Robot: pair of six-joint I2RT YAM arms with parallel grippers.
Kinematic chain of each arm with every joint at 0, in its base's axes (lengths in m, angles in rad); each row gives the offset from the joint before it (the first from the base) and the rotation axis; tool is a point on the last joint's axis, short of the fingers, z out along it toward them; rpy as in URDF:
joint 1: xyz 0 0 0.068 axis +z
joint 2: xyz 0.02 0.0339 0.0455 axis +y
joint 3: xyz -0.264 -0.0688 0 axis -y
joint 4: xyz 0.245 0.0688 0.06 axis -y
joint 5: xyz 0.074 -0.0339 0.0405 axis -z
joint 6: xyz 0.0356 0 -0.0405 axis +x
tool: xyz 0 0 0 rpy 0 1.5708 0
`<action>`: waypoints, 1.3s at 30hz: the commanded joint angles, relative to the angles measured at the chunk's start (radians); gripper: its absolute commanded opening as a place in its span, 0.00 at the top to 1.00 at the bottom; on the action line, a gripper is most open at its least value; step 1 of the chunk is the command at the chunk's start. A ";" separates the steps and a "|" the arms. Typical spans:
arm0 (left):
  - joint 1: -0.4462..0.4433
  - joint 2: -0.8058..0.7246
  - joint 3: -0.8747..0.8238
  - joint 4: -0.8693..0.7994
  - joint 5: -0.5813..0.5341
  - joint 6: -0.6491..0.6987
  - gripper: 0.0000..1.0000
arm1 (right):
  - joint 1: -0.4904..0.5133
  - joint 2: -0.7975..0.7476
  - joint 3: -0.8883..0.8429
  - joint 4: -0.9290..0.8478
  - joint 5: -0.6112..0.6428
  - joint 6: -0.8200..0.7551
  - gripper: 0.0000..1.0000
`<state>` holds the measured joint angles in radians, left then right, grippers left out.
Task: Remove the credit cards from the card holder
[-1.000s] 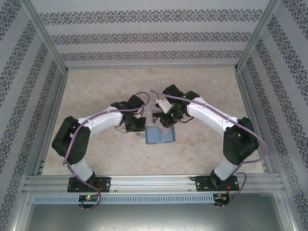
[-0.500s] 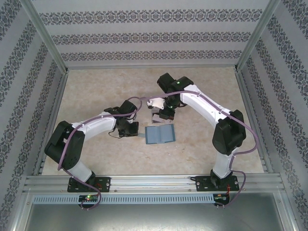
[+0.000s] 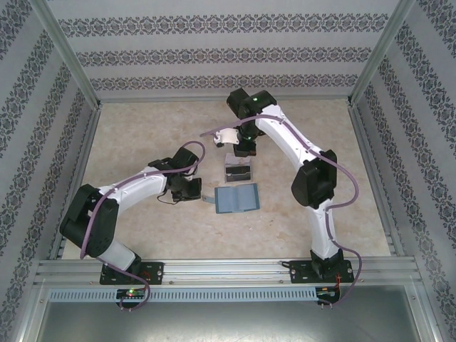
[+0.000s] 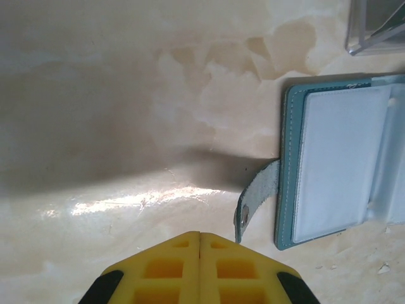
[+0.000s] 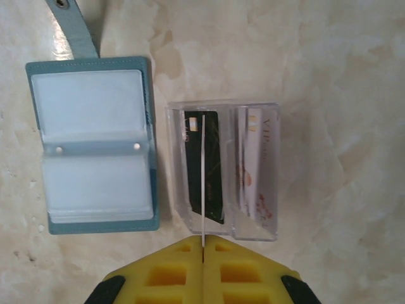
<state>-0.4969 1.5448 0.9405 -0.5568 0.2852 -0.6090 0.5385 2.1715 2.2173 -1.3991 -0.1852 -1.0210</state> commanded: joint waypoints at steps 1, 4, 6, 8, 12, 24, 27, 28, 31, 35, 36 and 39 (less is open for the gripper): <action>0.013 -0.040 -0.010 -0.041 -0.033 -0.011 1.00 | -0.011 0.062 0.097 -0.104 0.016 -0.063 0.99; 0.017 -0.059 -0.021 -0.049 -0.041 -0.023 1.00 | -0.017 0.105 0.152 -0.110 0.021 -0.075 0.99; 0.017 -0.064 -0.021 -0.062 -0.046 -0.027 1.00 | -0.024 0.135 0.185 -0.113 0.015 -0.080 0.99; 0.020 -0.069 -0.017 -0.076 -0.051 -0.027 1.00 | -0.025 0.158 0.209 -0.113 0.012 -0.087 0.99; 0.023 -0.079 -0.018 -0.085 -0.061 -0.029 1.00 | -0.031 0.201 0.235 -0.110 0.016 -0.091 0.99; 0.025 -0.085 -0.030 -0.084 -0.063 -0.043 1.00 | -0.024 0.281 0.223 -0.130 -0.001 -0.085 0.95; 0.025 -0.083 -0.031 -0.081 -0.060 -0.043 1.00 | -0.023 0.287 0.222 -0.130 -0.003 -0.081 0.94; 0.025 -0.083 -0.031 -0.081 -0.060 -0.042 1.00 | -0.023 0.286 0.223 -0.130 -0.002 -0.081 0.93; 0.026 -0.081 -0.032 -0.079 -0.059 -0.043 1.00 | -0.024 0.283 0.225 -0.126 0.007 -0.078 0.92; 0.027 -0.079 -0.033 -0.077 -0.057 -0.041 1.00 | -0.028 0.270 0.229 -0.106 0.038 -0.069 0.80; 0.027 -0.079 -0.032 -0.077 -0.058 -0.042 1.00 | -0.029 0.267 0.229 -0.098 0.048 -0.065 0.79; 0.026 -0.078 -0.031 -0.072 -0.057 -0.041 1.00 | -0.034 0.249 0.228 -0.082 0.069 -0.062 0.79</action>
<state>-0.4820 1.4837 0.9218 -0.6060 0.2489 -0.6369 0.5125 2.4447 2.4260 -1.4834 -0.1452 -1.0805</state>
